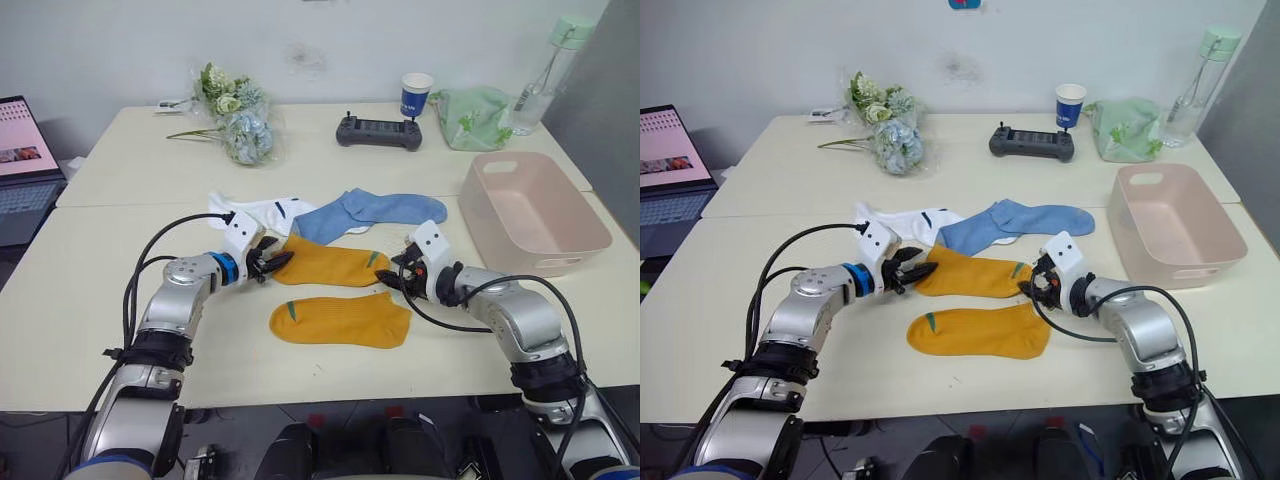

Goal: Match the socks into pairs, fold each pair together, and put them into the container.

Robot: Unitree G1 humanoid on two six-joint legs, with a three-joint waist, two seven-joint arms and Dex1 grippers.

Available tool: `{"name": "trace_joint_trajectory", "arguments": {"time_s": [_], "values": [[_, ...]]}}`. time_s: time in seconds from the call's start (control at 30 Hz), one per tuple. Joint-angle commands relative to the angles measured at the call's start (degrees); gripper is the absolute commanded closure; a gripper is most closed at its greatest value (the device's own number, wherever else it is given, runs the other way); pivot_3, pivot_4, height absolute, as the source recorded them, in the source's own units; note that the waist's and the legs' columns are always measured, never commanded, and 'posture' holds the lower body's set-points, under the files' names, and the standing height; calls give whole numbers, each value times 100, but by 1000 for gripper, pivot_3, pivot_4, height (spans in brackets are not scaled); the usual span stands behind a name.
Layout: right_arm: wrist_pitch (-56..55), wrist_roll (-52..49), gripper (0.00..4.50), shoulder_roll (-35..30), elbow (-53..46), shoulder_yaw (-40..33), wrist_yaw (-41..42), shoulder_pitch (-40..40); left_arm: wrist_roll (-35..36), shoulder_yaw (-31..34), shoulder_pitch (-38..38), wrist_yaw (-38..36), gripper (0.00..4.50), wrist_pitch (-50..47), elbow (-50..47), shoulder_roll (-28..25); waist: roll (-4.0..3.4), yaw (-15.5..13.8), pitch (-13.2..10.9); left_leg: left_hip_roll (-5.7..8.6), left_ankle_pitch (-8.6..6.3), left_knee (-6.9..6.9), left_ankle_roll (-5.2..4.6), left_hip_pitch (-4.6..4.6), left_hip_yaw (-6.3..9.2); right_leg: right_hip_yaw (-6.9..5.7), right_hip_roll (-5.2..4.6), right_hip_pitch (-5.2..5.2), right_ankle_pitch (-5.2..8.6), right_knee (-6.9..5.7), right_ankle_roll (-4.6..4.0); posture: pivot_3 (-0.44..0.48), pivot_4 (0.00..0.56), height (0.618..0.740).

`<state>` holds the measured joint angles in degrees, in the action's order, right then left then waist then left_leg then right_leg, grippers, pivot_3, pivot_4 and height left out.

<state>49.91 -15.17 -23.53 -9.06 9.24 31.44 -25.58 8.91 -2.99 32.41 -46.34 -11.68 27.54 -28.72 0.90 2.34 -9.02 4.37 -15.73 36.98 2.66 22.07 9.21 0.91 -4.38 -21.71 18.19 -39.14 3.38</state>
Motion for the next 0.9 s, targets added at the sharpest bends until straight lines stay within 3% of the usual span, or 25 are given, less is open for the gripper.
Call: {"name": "trace_joint_trajectory", "arguments": {"time_s": [0.03, 0.17, 0.43, 0.7, 0.8, 0.9], "values": [[-116, -49, 3127, 84, -95, -11, 46, -105, -43, 46, 116, -85, 3186, 166, -54, -33, 0, 5, 0, 0, 0, 0, 0, 0, 0, 1, 0, 0, 0, -1, 0, 0, 150, 740], [-123, -42, 4496, 135, -101, -31, 34, -87, 23, 114, -11, -146, 4464, 44, -336, -119, 0, 11, 0, 0, 0, 1, 0, 1, 0, 1, 0, -1, 0, -3, 0, 0, 150, 740], [-270, -139, 4496, 177, -137, -267, 60, -124, 387, 437, -536, -132, 4464, -876, -1448, -317, 0, 63, 0, 0, 0, 0, 0, 2, 2, 3, 0, -3, 0, -4, 0, 0, 150, 740], [-205, -354, 4496, 112, -314, -535, 98, -245, 1406, 913, -1063, -268, 4464, -2488, -2916, -579, 0, 80, 0, -3, 0, -1, 0, 2, 2, 3, 0, -3, 0, -4, 0, 0, 150, 740], [-181, -407, 4496, 88, -287, -661, 89, -400, 1765, 1017, -1006, -47, 4464, -3119, -3439, -515, 0, 77, 0, -2, 0, 0, -1, 4, 2, 3, 0, -2, 0, -4, 0, 0, 150, 740], [-287, -410, 4496, 109, 0, -687, 138, -775, 2681, 1280, -941, 451, 4464, -4246, -4166, -63, 0, 81, 0, -3, 0, 0, -1, 3, 1, 4, 1, -1, 0, -4, 0, 0, 150, 740]]}}
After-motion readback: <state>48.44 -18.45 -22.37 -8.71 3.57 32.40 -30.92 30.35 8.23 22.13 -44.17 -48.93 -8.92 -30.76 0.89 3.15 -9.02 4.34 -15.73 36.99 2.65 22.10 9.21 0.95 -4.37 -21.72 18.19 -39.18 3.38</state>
